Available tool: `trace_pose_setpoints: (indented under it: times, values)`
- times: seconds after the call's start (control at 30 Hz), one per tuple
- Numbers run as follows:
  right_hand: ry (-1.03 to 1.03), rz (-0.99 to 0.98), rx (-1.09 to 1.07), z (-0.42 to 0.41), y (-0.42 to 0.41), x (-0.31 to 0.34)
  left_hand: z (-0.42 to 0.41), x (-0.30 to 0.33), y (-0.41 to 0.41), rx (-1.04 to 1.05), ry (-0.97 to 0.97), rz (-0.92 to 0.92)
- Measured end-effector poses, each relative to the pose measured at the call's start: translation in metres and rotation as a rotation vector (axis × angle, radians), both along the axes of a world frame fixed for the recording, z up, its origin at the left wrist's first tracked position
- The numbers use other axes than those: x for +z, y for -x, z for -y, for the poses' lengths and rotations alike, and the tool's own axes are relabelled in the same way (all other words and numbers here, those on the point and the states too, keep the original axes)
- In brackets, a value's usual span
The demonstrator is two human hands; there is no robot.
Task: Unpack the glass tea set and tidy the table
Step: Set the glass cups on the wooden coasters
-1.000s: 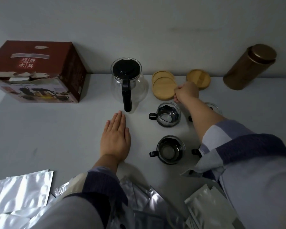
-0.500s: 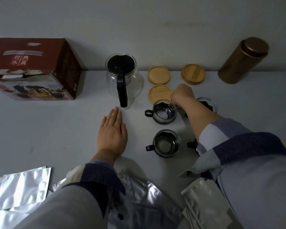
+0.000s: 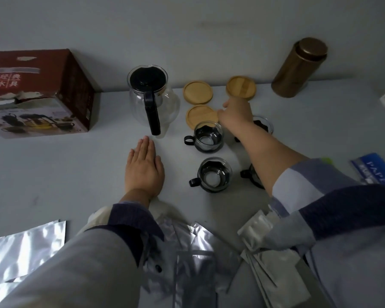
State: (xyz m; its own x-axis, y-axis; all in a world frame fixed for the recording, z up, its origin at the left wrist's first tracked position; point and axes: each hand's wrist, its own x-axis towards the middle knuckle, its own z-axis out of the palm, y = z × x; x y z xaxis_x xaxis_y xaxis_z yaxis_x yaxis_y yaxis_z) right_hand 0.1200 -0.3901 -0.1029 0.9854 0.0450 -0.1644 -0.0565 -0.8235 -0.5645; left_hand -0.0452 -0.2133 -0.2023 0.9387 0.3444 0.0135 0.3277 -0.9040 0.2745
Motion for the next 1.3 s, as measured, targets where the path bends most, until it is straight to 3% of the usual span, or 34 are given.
trace_pose_setpoints:
  times: [0.17, 0.33, 0.63, 0.97, 1.13, 1.3]
  values:
    - [-0.104, 0.001, 0.032, 0.014, 0.065, 0.019, 0.010, 0.011, 0.001, -0.038, -0.014, -0.140]
    - [-0.358, -0.088, 0.053, 0.026, 0.128, 0.014, 0.041, 0.019, 0.021, -0.163, -0.023, -0.182]
    - [-0.336, -0.102, -0.016, 0.036, 0.172, -0.044, 0.041, 0.023, 0.022, -0.226, -0.049, -0.322]
    - [-0.374, 0.017, -0.064, 0.036, 0.169, -0.064, 0.047, 0.017, 0.027, -0.193, -0.071, -0.279]
    - [-0.475, 0.016, -0.001, 0.033, 0.143, -0.032, 0.056, 0.019, 0.019, -0.173, -0.078, -0.188]
    - [-0.424, 0.073, 0.115, 0.029, 0.085, 0.007, 0.065, 0.014, 0.008, -0.120, -0.018, -0.134]
